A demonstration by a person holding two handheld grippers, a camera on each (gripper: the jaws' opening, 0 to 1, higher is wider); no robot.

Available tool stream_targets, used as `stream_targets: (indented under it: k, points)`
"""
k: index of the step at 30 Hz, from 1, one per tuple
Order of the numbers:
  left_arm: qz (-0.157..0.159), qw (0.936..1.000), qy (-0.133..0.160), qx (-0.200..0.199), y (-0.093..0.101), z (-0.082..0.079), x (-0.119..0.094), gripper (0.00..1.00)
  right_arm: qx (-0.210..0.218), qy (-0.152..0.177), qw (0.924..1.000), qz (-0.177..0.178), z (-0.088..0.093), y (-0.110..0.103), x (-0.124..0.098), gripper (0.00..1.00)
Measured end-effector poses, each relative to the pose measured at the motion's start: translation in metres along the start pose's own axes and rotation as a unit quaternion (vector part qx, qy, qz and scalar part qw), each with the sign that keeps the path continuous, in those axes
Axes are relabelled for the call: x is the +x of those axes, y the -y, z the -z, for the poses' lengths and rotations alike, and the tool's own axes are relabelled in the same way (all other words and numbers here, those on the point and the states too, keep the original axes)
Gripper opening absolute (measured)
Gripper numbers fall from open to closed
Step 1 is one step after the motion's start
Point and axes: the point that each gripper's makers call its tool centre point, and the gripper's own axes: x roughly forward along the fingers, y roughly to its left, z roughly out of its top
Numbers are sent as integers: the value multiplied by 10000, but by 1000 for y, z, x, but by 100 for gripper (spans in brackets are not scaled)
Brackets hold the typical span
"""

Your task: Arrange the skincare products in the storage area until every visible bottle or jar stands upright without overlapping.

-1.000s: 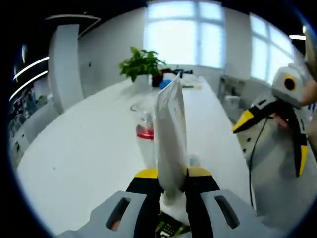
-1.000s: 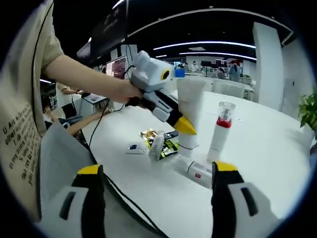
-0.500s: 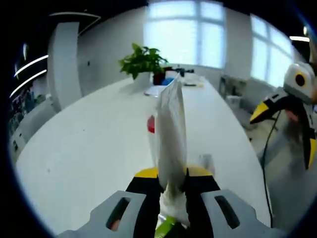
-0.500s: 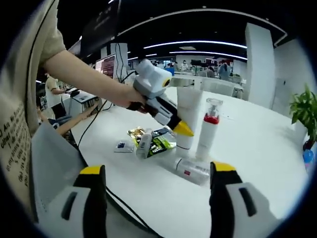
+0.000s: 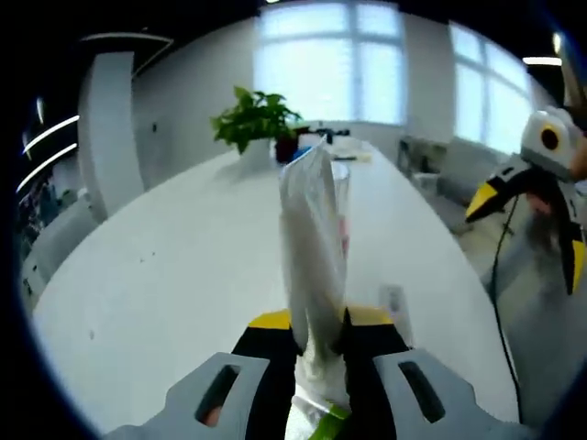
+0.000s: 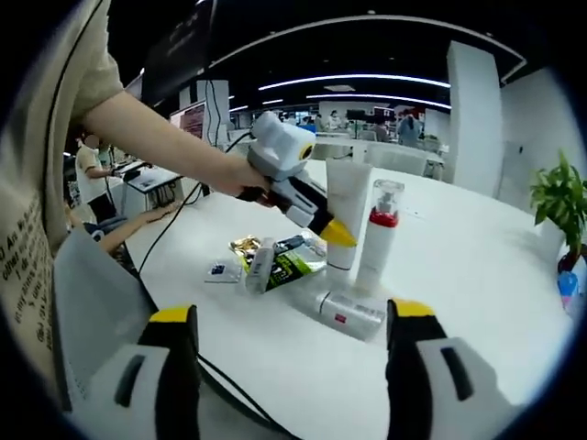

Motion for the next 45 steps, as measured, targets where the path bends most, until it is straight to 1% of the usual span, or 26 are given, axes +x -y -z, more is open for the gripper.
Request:
stream_targets:
  k: [6,10,17,20,25,30,35,38,41,45]
  points:
    - [-18,10000,14,-22,-5,-1,3,15,37,0,10000,30,1,1,0,85]
    - [6,10000,10,-40,-5,-1,3,16,51,-15,10000,46,1,2,0,85]
    - [-27,9999,-120,-74,-5,-1,4,17,74,-26,9999,110,2,5,1,86]
    - [-64,9998,-105,-171,-5,-2,2,17,122,1,9998,138,2,7,0,86]
    - [-176,9994,-13,-293,-5,-10,-7,18,277,112,9993,230,0,13,-2,86]
    - [-315,9987,33,-403,-2,-16,-18,28,491,288,9977,367,-4,21,-6,87]
    - [-394,9980,-16,-485,6,-14,-28,34,830,530,9931,637,-8,35,-12,88]
    - [-493,9969,-77,-614,11,-7,-34,41,954,625,9905,772,-10,41,-16,88]
    - [-578,9955,-151,-741,15,-1,-39,50,963,645,9901,796,-10,42,-16,88]
    - [-662,9927,-260,-978,24,9,-49,57,892,623,9909,789,-10,40,-15,88]
